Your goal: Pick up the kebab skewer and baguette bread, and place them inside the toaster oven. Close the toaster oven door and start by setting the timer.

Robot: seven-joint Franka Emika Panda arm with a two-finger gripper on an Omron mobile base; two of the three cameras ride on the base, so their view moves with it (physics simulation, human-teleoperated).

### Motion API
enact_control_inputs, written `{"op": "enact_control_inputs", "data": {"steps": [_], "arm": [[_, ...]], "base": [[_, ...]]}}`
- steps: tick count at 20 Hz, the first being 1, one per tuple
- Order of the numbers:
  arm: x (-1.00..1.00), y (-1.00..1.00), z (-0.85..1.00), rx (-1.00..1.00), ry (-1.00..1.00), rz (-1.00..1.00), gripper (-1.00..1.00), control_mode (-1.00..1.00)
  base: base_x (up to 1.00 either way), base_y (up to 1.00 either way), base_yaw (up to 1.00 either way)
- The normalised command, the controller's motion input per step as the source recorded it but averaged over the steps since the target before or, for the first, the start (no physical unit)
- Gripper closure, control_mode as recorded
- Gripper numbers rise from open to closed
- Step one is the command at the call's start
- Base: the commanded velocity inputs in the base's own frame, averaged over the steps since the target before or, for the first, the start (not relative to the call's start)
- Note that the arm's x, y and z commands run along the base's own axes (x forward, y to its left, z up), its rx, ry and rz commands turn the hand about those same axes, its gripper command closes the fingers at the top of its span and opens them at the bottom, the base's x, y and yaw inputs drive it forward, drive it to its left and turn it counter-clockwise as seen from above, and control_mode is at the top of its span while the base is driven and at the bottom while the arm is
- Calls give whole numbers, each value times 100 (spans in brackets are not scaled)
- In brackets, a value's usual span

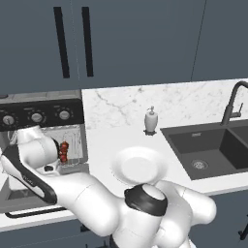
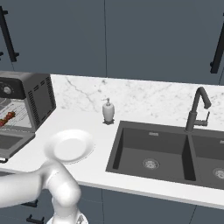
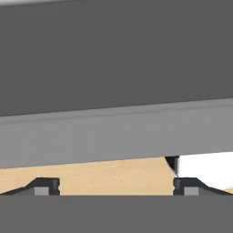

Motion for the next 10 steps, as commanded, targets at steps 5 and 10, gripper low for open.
{"op": "enact_control_inputs", "data": {"steps": [5,10], "arm": [[29,-1,-30,-2,0,-10,-100,-100],[61,-28,-5,-2,0,-5,-100,-100]], "base": [[0,0,0],[0,0,0]]}}
